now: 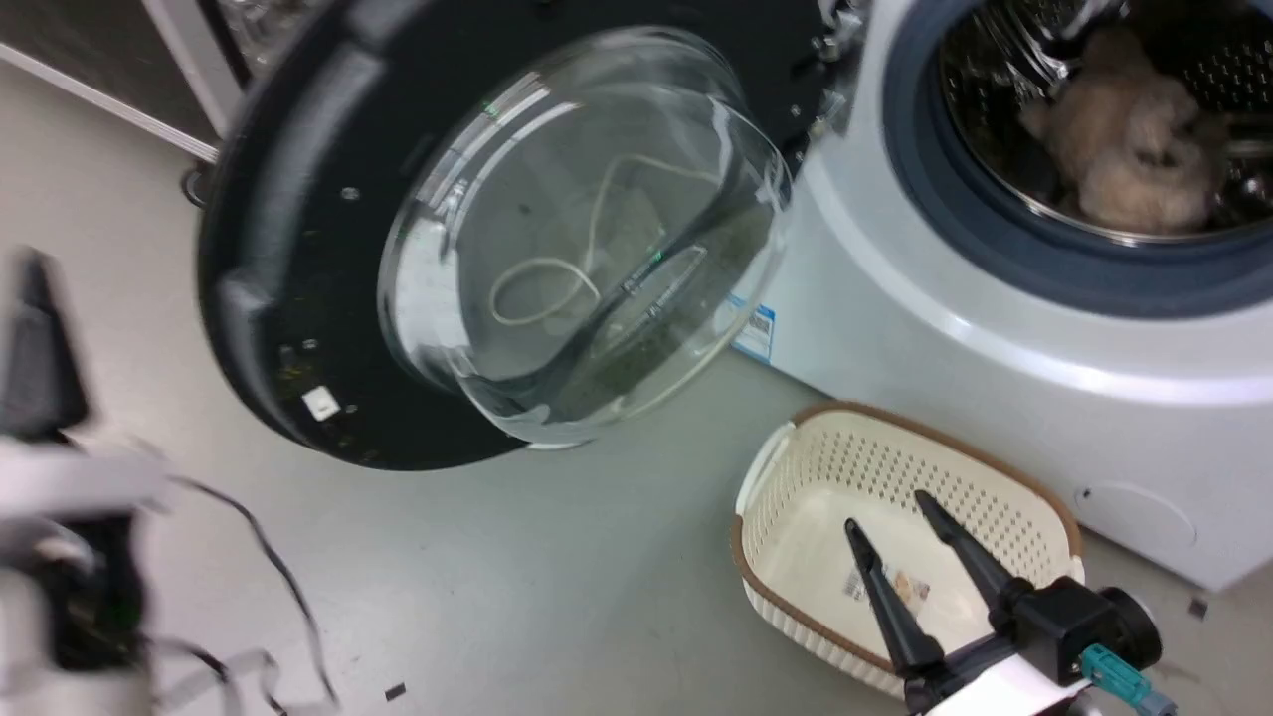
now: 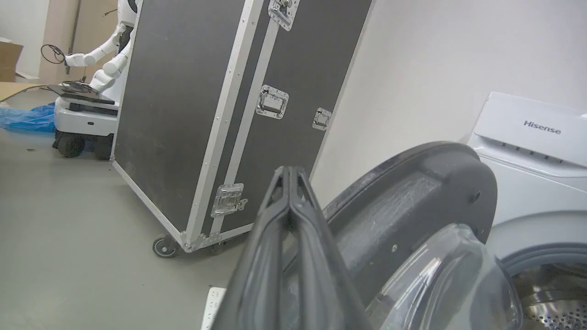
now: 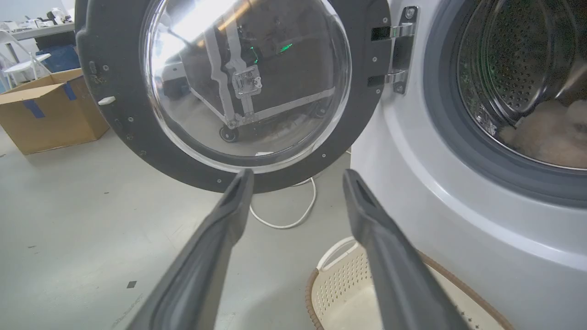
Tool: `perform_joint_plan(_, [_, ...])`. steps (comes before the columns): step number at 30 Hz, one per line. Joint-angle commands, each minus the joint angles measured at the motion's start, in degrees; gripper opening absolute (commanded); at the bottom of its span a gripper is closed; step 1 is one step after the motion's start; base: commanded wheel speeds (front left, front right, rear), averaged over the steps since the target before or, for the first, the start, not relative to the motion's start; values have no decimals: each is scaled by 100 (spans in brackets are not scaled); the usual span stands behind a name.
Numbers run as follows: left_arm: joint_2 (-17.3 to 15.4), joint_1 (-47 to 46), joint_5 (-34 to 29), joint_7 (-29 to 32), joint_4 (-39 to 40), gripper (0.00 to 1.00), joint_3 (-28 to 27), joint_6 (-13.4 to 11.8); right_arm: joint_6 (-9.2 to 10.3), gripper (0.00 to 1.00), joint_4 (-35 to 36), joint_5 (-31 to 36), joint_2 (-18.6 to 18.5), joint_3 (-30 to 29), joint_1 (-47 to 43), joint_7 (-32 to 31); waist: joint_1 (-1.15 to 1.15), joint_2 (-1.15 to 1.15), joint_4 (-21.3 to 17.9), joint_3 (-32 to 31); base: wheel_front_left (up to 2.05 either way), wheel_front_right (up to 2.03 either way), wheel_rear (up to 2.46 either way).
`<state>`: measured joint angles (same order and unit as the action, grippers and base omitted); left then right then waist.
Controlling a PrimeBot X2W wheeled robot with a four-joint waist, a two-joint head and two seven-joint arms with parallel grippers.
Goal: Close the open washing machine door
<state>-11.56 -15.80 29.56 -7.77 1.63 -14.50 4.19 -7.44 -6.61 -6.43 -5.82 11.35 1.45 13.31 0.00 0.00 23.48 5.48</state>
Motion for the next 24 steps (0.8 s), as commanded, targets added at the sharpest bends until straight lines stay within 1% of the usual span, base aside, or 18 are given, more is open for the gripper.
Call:
perform_joint_plan(1, [-131, -273, 295, 138, -167, 0, -190, -9, -4, 100, 30, 12, -61, 8, 88, 61, 0, 0, -151, 175, 0, 0, 0])
perform_joint_plan(3, [-276, -594, 727, 442, -493, 0, -425, -47, -4, 100, 36, -6, -95, 12, 132, 85, 0, 0, -211, 269, 0, 0, 0])
perform_joint_plan(6, [-426, -1093, 1413, 922, -1103, 0, -765, -172, -4, 100, 32, -34, -171, 40, 196, 121, 0, 0, -266, 399, 0, 0, 0])
perform_joint_plan(9, [-457, -1568, 2199, 1379, -1746, 0, -1185, -403, -4, 100, 30, -82, -248, 129, 284, 157, 0, 0, -332, 517, 0, 0, 0])
perform_joint_plan(11, [-482, -1794, 2611, 1702, -2124, 0, -1378, -530, -5, 100, 36, -118, -283, 162, 346, 169, 0, 0, -388, 581, 0, 0, 0])
perform_joint_plan(12, [-451, -1890, 2839, 1916, -2303, 0, -1453, -594, -5, 100, 38, -131, -296, 166, 369, 169, 0, 0, -411, 597, 0, 0, 0])
perform_joint_plan(13, [-434, -2131, 3442, 2484, -2715, 0, -1683, -723, -5, 100, 41, -168, -332, 196, 427, 169, 0, 0, -484, 654, 0, 0, 0])
perform_joint_plan(15, [-426, -2203, 3694, 2864, -2897, 0, -1691, -733, -5, 100, 37, -185, -350, 207, 445, 169, 0, 0, -513, 671, 0, 0, 0])
perform_joint_plan(18, [-420, -2154, 3907, 3426, -2989, 0, -1558, -620, -5, 100, 28, -201, -360, 222, 453, 169, 0, 0, -545, 676, 0, 0, 0])
perform_joint_plan(24, [-339, -1857, 4174, 4021, -2816, 0, -1461, -395, -5, 100, -39, -226, -331, 186, 428, 169, 0, 0, -561, 541, 0, 0, 0])
